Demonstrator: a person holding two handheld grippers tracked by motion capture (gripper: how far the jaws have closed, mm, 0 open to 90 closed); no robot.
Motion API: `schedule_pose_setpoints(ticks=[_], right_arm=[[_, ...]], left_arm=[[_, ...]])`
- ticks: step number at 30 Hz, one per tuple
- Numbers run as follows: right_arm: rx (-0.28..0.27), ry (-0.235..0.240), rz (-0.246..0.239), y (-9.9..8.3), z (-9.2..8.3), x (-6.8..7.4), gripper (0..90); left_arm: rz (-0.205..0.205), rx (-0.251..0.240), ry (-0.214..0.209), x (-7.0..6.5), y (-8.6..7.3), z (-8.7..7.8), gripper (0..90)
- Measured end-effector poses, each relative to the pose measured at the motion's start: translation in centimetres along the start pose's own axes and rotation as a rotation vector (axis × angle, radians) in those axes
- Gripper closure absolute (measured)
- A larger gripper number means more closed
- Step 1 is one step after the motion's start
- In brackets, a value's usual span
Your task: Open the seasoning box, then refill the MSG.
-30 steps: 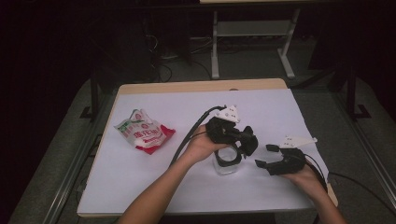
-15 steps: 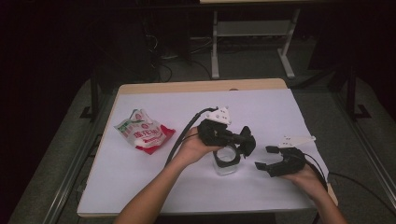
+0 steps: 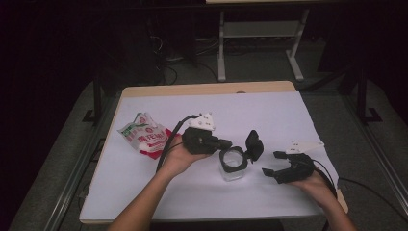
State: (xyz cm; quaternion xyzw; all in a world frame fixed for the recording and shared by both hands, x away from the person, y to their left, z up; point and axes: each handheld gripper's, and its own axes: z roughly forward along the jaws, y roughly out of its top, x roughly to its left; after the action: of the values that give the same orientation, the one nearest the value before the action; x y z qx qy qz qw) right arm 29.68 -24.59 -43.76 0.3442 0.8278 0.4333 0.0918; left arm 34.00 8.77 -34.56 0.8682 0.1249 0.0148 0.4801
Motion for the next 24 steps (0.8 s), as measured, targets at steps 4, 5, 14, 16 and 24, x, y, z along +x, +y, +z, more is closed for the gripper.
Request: schedule_pose_setpoints(ticks=[4,5,14,16,24], right_arm=[[-0.010,-0.001,0.004,-0.1,-0.2,0.0,15.5],[-0.011,0.000,0.005,-0.1,-0.2,0.0,15.5],[-0.002,0.006,0.002,0.0,0.0,0.1,15.5],[0.000,0.006,0.004,-0.1,0.1,0.1,15.5],[0.000,0.012,0.010,-0.2,0.3,0.0,15.5]], left_arm=[[-0.013,0.002,0.028,-0.1,-1.0,-1.2,84.1],[-0.020,0.005,0.031,-0.1,-1.3,-1.5,82.8],[-0.060,0.023,0.088,-0.3,-3.8,-4.0,71.8],[-0.075,0.025,0.095,-0.3,-4.4,-4.4,69.2],[-0.136,0.031,0.111,-0.6,-7.6,-6.1,64.8]])
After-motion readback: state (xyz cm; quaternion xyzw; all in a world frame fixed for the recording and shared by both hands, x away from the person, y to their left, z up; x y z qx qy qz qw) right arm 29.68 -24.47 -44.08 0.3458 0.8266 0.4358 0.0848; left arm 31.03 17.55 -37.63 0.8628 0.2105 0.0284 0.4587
